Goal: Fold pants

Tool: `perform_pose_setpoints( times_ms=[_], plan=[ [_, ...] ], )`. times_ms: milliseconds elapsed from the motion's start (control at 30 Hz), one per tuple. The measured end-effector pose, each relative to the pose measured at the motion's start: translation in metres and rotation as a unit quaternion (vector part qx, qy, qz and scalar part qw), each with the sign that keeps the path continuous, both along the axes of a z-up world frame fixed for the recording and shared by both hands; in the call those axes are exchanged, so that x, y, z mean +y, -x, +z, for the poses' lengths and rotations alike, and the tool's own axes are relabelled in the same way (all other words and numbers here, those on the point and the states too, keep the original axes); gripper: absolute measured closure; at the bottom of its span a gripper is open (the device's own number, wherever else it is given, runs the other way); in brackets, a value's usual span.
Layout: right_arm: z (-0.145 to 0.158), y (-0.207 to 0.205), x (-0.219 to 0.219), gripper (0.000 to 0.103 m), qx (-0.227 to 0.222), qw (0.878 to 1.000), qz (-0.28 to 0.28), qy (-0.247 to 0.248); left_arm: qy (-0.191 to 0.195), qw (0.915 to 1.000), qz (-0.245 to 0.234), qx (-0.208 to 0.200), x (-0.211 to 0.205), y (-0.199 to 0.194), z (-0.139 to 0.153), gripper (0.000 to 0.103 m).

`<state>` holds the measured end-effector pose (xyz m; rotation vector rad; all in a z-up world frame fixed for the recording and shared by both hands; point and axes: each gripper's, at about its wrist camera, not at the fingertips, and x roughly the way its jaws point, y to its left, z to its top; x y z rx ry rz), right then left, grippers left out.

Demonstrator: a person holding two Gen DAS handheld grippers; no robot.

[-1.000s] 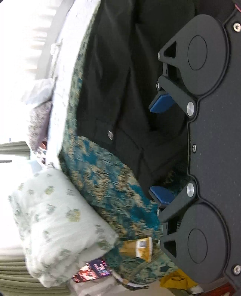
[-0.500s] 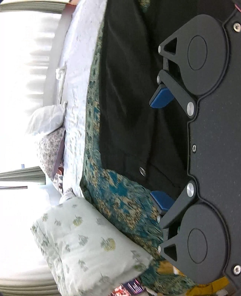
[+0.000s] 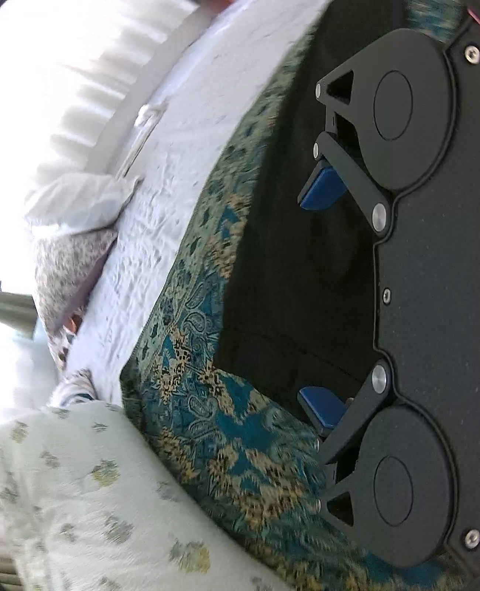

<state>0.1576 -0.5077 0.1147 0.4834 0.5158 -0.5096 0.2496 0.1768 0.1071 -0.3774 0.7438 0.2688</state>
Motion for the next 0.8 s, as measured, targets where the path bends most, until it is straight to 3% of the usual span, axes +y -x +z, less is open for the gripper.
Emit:
perform_pose_setpoints(
  times_ms=[167,233,467,667,800],
  plan=[
    [-0.009,-0.064,0.001,0.000,-0.004,0.999,-0.007,-0.045,0.066,0.9961,0.056,0.020,0.019,-0.056,-0.025,0.000],
    [-0.017,-0.092,0.001,0.000,-0.004,0.998,-0.015,-0.061,0.072,0.9944,0.071,0.030,0.023,-0.076,-0.038,0.001],
    [-0.053,-0.192,0.012,0.000,0.030,0.997,-0.041,-0.052,0.051,0.9856,0.153,0.051,0.026,-0.129,-0.074,0.000],
    [-0.085,-0.273,0.034,0.000,0.086,0.995,-0.045,0.022,0.010,0.9802,0.189,0.057,0.021,-0.152,-0.086,0.000],
    [-0.107,-0.310,0.036,0.000,0.105,0.993,-0.050,0.021,-0.021,0.9752,0.211,0.063,0.015,-0.161,-0.091,0.000]
  ],
)
